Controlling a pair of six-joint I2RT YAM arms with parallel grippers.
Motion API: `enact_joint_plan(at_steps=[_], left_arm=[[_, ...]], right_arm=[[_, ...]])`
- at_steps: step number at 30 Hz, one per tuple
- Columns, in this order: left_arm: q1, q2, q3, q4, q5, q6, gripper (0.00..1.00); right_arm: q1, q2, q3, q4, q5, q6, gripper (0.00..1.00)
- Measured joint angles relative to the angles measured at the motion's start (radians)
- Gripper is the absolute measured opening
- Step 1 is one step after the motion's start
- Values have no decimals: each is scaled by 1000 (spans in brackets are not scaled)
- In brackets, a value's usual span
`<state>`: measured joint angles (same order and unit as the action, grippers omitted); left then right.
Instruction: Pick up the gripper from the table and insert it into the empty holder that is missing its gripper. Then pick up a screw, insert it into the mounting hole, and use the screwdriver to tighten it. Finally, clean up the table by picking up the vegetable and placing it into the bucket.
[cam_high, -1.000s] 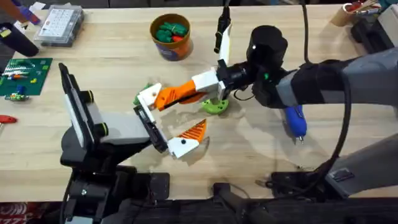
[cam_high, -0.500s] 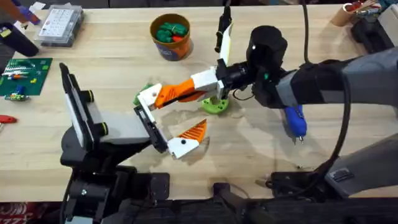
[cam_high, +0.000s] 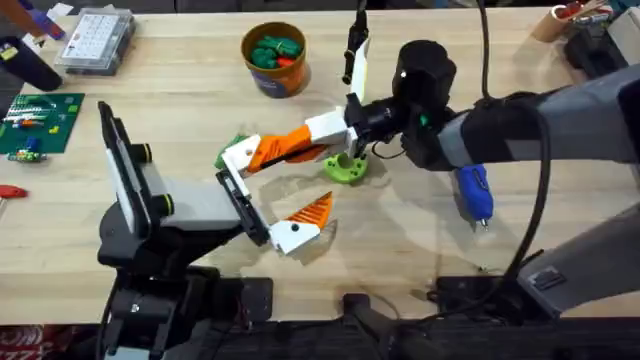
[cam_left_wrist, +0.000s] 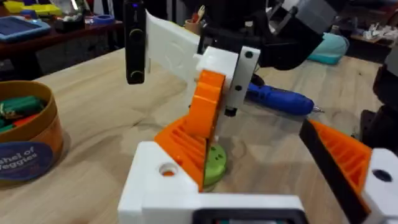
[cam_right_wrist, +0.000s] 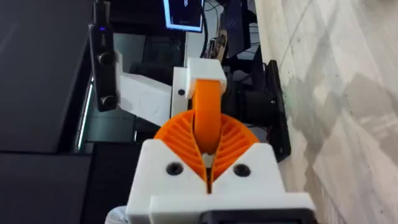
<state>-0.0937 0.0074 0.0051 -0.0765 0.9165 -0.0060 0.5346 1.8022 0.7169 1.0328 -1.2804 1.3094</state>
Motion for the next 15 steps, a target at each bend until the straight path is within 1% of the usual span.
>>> enact_joint_plan(at_steps=[3, 4, 9, 15], left_arm=[[0, 0, 0, 0, 0, -1, 986], [0, 0, 0, 0, 0, -2, 986], [0, 0, 0, 0, -1, -3, 986], [0, 0, 0, 0, 4, -2, 986]], right_arm=[[0, 10, 13, 0, -12, 0, 13], [-1, 33, 39, 0, -32, 0, 14], [-3, 69, 75, 0, -77, 0, 14], [-6, 80, 94, -5, -114, 0, 12]])
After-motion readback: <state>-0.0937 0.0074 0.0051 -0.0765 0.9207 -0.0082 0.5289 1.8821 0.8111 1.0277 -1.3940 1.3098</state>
